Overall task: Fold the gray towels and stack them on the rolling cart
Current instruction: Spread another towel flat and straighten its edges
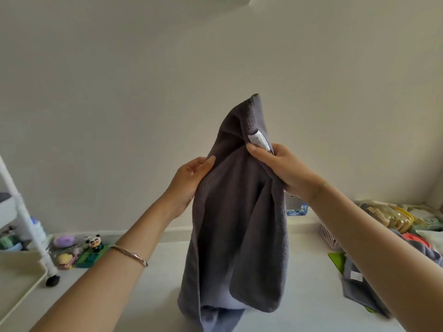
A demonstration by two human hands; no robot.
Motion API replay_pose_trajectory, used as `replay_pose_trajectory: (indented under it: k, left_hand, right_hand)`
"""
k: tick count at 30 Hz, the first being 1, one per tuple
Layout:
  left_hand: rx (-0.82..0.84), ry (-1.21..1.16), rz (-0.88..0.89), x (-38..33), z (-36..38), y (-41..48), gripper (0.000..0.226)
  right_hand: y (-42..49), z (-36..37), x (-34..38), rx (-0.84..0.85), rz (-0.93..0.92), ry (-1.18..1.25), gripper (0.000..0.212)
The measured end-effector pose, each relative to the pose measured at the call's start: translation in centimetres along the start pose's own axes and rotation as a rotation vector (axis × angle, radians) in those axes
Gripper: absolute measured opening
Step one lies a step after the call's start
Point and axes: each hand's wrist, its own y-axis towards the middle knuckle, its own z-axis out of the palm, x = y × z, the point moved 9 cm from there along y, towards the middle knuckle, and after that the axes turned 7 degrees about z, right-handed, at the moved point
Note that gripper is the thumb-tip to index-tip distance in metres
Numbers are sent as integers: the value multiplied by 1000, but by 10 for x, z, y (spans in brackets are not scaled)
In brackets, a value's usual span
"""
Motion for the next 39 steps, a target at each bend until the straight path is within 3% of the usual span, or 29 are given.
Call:
replay_pose_trajectory:
  k: [6, 9, 12, 18, 24, 28, 30, 33, 35, 39]
  left_hand:
    - [37, 0, 29, -34, -30, -15, 23]
    - [87, 39, -131, 4, -33, -29, 34]
    - [211, 105, -308, 64, -26, -53, 51]
    - [222, 121, -477, 148, -30, -87, 35]
    - [98, 265, -529, 207, -43, -101, 27]
    - [63, 322, -587, 246, -49, -120, 30]
    - [102, 366, -619, 266, -50, -130, 36]
    - [174, 457, -653, 287, -51, -147, 45]
    - [234, 533, -664, 298, -53, -156, 53]
    - [391, 740, -655, 310, -61, -170, 73]
  right_hand:
    - [-13, 40, 23, 158, 39, 68, 38]
    - [-9, 49, -25, 164, 195, 8, 46]
    - [-10, 51, -93, 132, 352, -20, 37]
    - [-20, 47, -191, 100, 512, 44, 25]
    - [-18, -6, -265, -94, 601, -131, 66]
    - [-31, -64, -311, -320, 713, -301, 57]
    - [-38, -83, -333, -350, 769, -428, 61]
    - [-37, -84, -351, -300, 748, -699, 77]
    - [-24, -58, -347, -211, 583, -849, 79]
    - [-13, 49, -341, 231, 300, -808, 63]
